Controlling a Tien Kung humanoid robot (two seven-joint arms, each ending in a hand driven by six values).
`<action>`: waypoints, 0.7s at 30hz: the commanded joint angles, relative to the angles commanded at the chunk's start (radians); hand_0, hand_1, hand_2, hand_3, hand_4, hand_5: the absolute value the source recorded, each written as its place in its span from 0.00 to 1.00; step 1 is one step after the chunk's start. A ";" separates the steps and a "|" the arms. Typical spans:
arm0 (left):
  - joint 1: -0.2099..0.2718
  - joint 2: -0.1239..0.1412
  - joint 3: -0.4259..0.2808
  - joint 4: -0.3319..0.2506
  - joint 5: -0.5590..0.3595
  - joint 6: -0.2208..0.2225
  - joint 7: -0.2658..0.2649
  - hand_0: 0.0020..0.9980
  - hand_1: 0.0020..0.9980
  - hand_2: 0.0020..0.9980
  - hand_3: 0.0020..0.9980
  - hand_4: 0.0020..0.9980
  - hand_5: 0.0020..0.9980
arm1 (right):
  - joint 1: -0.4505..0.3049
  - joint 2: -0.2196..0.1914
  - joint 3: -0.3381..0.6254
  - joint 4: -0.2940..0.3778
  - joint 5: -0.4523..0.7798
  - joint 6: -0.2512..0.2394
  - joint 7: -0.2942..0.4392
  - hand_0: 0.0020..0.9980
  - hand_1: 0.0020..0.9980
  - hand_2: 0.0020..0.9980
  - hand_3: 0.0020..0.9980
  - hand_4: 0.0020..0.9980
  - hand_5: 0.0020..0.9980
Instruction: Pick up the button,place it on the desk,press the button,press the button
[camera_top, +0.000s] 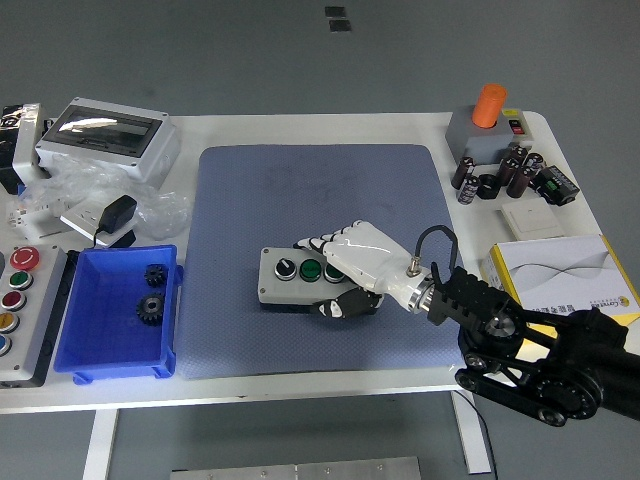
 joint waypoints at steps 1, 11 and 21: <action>0.000 0.000 0.000 0.000 0.000 0.000 0.000 0.63 0.62 0.56 0.71 0.76 0.20 | 0.000 0.002 0.002 -0.006 0.001 0.007 0.001 0.29 0.47 0.41 0.69 0.13 0.00; -0.002 -0.001 -0.001 0.000 0.004 -0.001 0.001 0.63 0.62 0.56 0.71 0.76 0.20 | 0.003 0.009 0.018 -0.019 -0.008 0.039 0.005 0.42 0.60 0.60 0.70 0.33 0.00; -0.002 0.000 -0.004 0.000 0.006 0.000 0.004 0.63 0.62 0.56 0.71 0.76 0.20 | 0.008 0.008 0.022 -0.023 0.001 0.053 0.012 0.81 0.79 0.79 0.86 0.61 0.02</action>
